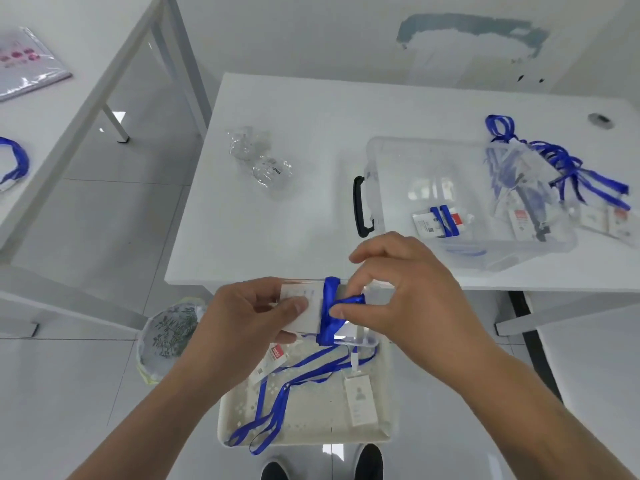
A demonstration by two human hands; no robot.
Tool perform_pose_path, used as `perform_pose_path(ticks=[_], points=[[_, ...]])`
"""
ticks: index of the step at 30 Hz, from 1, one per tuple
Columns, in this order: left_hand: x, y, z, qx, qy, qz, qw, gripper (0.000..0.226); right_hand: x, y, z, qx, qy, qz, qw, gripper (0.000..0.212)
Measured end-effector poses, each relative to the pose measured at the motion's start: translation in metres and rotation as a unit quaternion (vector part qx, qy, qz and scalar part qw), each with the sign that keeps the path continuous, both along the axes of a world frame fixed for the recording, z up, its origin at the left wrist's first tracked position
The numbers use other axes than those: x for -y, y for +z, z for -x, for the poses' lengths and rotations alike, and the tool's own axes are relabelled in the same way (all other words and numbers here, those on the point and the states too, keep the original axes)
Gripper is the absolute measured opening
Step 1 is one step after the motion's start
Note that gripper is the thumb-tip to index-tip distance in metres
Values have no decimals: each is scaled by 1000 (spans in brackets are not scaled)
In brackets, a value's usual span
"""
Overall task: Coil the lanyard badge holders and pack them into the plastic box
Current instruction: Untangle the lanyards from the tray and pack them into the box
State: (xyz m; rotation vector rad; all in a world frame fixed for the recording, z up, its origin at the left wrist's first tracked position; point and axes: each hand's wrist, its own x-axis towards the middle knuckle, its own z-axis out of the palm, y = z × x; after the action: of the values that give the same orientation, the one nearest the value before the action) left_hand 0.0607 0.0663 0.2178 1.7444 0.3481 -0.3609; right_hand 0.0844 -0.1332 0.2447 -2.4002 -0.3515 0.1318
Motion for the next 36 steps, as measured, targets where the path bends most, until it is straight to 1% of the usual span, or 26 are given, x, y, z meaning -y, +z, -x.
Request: perform_pose_path(ticks=[2,4,8,11,13,15,18,20,22,24,27,30,32,34,36], points=[[5,16,-8,16,-12,33,999,15,8,13,-7,-49,-42,-86,994,21],[16,30,-18,27,-25,50,998,16,20,25,-14,-84,-75,-142,984,22],[54,52,-46,53,-29,52,997,15,56,47,-39,-86,-101,-177,975,23],[91,65,-75,80,-16,37,996,9,91,63,-69,-66,-109,-158,979,17],[116,70,-97,92,-5,26,995,8,117,70,-95,-59,-110,-120,985,14],[138,70,-119,88,-1,5,996,13,138,70,-120,-70,-104,-62,990,11],[169,59,-150,63,-14,-49,997,19,165,62,-159,-76,-72,40,994,10],[186,43,-169,32,-30,-91,995,17,177,52,-182,-87,-45,114,989,11],[197,23,-184,-6,-45,-133,990,12,182,37,-196,-96,0,204,974,10],[207,4,-197,-58,-84,-183,978,11,182,17,-203,-106,50,288,950,8],[221,-20,-210,-158,-152,-228,949,12,177,-18,-206,-122,94,363,919,11],[232,-43,-219,-235,-202,-259,915,10,174,-46,-207,-122,123,420,891,7],[237,-57,-221,-248,-217,-270,905,15,173,-55,-206,-118,137,450,874,8],[240,-65,-221,-240,-223,-294,898,20,170,-59,-206,-116,156,464,864,8],[242,-69,-219,-220,-232,-320,892,22,168,-61,-205,-115,171,480,853,13]])
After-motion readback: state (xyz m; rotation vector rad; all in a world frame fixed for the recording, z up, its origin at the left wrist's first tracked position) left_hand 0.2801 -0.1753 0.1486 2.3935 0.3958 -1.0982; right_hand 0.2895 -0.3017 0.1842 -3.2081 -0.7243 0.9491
